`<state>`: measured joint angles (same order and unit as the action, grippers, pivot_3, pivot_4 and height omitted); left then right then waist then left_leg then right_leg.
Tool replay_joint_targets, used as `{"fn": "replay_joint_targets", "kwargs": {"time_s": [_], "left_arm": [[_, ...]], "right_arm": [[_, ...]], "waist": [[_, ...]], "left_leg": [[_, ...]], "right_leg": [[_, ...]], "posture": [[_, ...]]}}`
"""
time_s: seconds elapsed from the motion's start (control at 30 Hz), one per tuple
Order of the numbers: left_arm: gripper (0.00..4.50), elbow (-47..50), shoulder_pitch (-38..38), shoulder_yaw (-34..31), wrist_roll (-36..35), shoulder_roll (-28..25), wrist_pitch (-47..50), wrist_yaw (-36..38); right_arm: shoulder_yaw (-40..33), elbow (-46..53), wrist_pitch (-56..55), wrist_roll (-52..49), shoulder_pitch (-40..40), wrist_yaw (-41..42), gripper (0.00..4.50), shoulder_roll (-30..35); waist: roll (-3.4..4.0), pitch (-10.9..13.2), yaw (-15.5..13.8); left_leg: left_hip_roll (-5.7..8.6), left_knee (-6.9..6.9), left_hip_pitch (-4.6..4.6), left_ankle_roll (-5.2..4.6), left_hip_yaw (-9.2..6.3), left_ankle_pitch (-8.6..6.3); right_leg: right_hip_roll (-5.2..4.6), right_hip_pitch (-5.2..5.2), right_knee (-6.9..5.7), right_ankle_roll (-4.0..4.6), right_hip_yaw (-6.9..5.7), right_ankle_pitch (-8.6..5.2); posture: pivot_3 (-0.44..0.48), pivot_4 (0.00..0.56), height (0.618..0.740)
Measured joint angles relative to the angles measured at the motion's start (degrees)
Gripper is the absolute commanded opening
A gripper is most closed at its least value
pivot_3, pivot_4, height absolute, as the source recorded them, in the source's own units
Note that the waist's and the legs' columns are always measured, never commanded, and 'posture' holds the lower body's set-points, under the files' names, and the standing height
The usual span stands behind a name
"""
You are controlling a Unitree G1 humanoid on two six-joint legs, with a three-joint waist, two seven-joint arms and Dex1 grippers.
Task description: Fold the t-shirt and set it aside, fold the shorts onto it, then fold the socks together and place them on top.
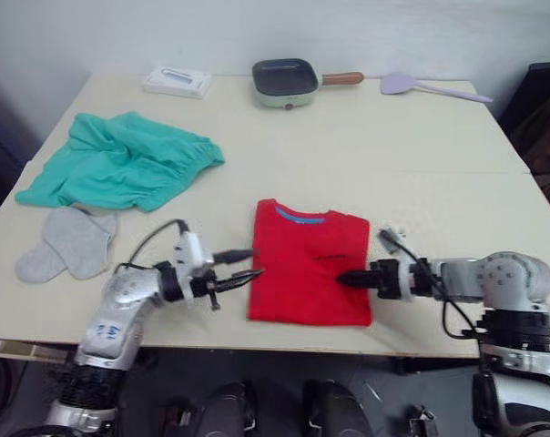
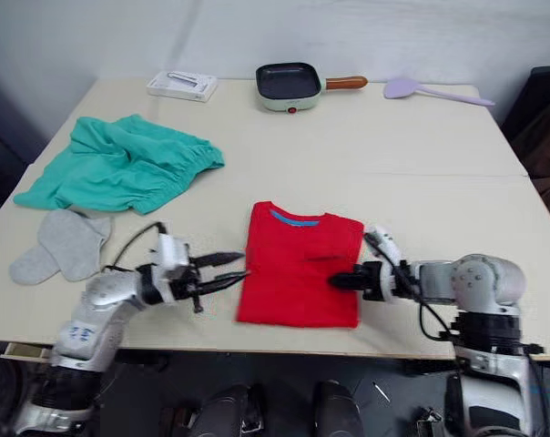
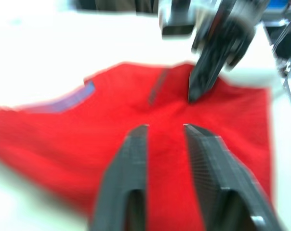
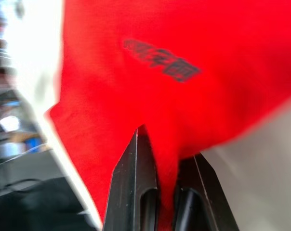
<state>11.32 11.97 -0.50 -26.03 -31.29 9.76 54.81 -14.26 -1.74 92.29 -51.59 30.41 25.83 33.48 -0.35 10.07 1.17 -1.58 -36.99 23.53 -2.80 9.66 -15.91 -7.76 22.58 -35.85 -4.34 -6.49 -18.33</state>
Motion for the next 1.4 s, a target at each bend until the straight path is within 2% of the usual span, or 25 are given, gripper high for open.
{"fn": "replay_joint_targets", "kwargs": {"time_s": [0.1,0.23,0.37,0.47,0.57,0.7,0.87,0.93,1.07,1.2,1.3,1.4], "left_arm": [[3.3,6.2,-2.2,-1.6,-4.8,-3.4,5.2,1.3],[4.48,10.5,-4.2,-2.9,-8.9,-4.6,9.5,1.5],[4.48,12.6,-6.3,-5.4,-10.7,-5.9,10.6,1.6],[4.48,12.6,-8.1,-6.5,-10.6,-7.4,10.7,1.8],[4.48,12.7,-8.3,-6.8,-10.6,-7.5,10.7,1.9],[4.48,12.7,-8.4,-7.1,-9.8,-7.5,9.7,1.6],[4.48,12.7,-8.3,-7.1,-9.6,-7.4,9.0,1.7],[4.48,12.6,-8.3,-7.1,-9.6,-7.4,9.0,1.9],[4.5,12.5,-7.9,-7.1,-9.3,-7.5,9.0,2.2],[4.5,12.2,-6.8,-7.5,-9.4,-7.7,9.5,1.7],[4.5,10.7,-7.5,-8.1,-9.4,-9.6,9.6,2.9],[4.5,8.9,-8.0,-9.9,-9.4,-10.3,9.6,3.5]], "right_arm": [[-1.8,-1.3,-0.2,0.5,-0.3,1.9,0.0,6.9],[-0.5,-5.8,-5.7,3.8,-2.5,8.2,0.0,16.6],[8.8,-19.1,-25.1,15.2,-4.5,23.2,0.0,30.8],[18.0,-34.1,-41.6,28.1,-0.7,31.9,0.0,36.3],[22.5,-45.9,-50.2,35.5,5.5,35.6,0.0,35.2],[24.1,-57.4,-58.2,42.7,13.1,36.5,0.0,32.7],[23.2,-63.7,-67.3,47.1,16.6,33.7,0.0,30.5],[22.4,-65.5,-67.0,47.8,18.3,32.6,0.0,29.7],[20.4,-66.2,-63.7,48.3,18.9,36.2,1.15,29.3],[17.9,-65.9,-65.5,48.5,17.5,34.1,2.35,29.6],[15.5,-63.4,-72.4,48.5,13.9,33.5,3.38,32.4],[9.9,-59.0,-86.0,46.7,9.4,33.6,4.42,34.2]], "waist": [[0.02,0.0,0.3],[-0.03,0.1,0.3],[0.07,0.2,0.1],[-0.02,0.3,0.5],[0.0,0.3,1.1],[0.08,0.4,1.8],[0.08,0.4,2.1],[0.09,0.4,2.1],[0.11,0.4,1.9],[0.14,0.4,1.9],[0.59,0.7,1.8],[0.78,0.8,1.8]], "left_leg": [[0.01,0.0,0.04,-0.3,0.05,0.01],[-0.01,-0.01,0.11,-0.34,0.11,-0.03],[0.05,-0.08,0.09,-0.45,0.31,-0.06],[0.0,-0.07,-0.06,-0.4,0.43,-0.06],[-0.14,-0.05,-0.15,0.14,0.47,-0.09],[-0.26,0.02,-0.24,0.44,0.41,0.09],[-0.24,0.03,-0.23,0.46,0.39,0.08],[-0.22,0.03,-0.23,0.46,0.39,0.08],[-0.23,0.05,-0.23,0.46,0.35,0.07],[-0.22,0.04,-0.22,0.46,0.34,0.07],[-0.17,0.02,-0.22,0.42,0.38,0.05],[-0.18,0.01,-0.23,0.41,0.4,0.06]], "right_leg": [[0.09,0.0,0.08,0.01,-0.02,-0.01],[0.23,-0.02,0.27,0.0,-0.03,-0.02],[0.24,-0.04,0.34,-0.19,0.09,-0.05],[0.27,-0.06,0.35,-0.31,0.22,-0.02],[0.35,-0.05,0.29,-0.38,0.31,0.03],[0.4,-0.03,0.15,-0.32,0.29,0.03],[0.37,-0.03,0.13,-0.26,0.3,0.01],[0.34,-0.02,0.13,-0.26,0.3,0.01],[0.35,-0.02,0.11,-0.21,0.27,-0.01],[0.33,-0.02,0.09,-0.21,0.27,-0.02],[0.31,-0.01,0.05,-0.21,0.28,-0.02],[0.35,0.0,-0.01,-0.22,0.27,-0.02]], "posture": [[0.0,0.15,0.74],[0.0,0.15,0.74],[0.0,0.15,0.74],[0.0,0.15,0.74],[0.0,0.15,0.74],[0.0,0.15,0.74],[0.0,0.15,0.74],[0.0,0.15,0.74],[0.0,0.15,0.74],[0.0,0.15,0.74],[0.0,0.15,0.74],[0.0,0.15,0.74]]}}
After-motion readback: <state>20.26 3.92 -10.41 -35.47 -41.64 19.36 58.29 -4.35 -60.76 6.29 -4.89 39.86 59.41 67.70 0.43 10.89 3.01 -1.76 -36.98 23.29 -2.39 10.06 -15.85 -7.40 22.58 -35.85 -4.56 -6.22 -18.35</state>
